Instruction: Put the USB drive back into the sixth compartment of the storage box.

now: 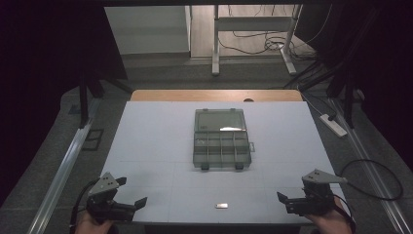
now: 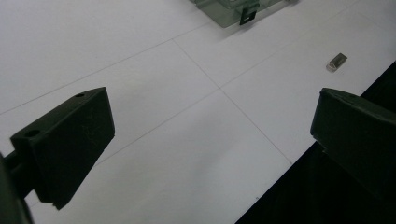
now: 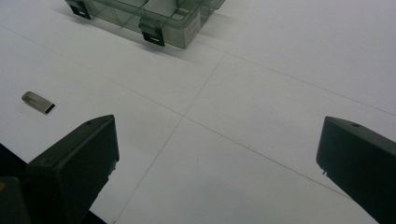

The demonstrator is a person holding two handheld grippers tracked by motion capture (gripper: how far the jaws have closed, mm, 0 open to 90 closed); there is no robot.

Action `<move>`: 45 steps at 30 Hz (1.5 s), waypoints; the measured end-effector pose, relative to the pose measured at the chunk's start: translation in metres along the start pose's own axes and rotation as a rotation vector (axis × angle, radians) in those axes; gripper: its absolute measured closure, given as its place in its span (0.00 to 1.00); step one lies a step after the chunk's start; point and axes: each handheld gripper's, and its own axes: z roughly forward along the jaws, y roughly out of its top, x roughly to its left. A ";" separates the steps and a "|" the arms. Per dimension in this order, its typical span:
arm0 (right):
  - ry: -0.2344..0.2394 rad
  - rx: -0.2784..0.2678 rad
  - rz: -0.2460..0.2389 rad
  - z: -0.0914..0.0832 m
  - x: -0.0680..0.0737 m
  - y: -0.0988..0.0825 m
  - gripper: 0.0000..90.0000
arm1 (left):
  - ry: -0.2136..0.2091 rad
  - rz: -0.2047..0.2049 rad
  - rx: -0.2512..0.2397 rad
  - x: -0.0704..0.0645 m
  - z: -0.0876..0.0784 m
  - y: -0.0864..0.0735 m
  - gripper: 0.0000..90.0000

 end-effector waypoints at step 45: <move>0.135 -0.032 -0.103 0.011 0.015 0.015 0.00 | -0.002 0.003 0.014 0.000 0.001 0.000 0.00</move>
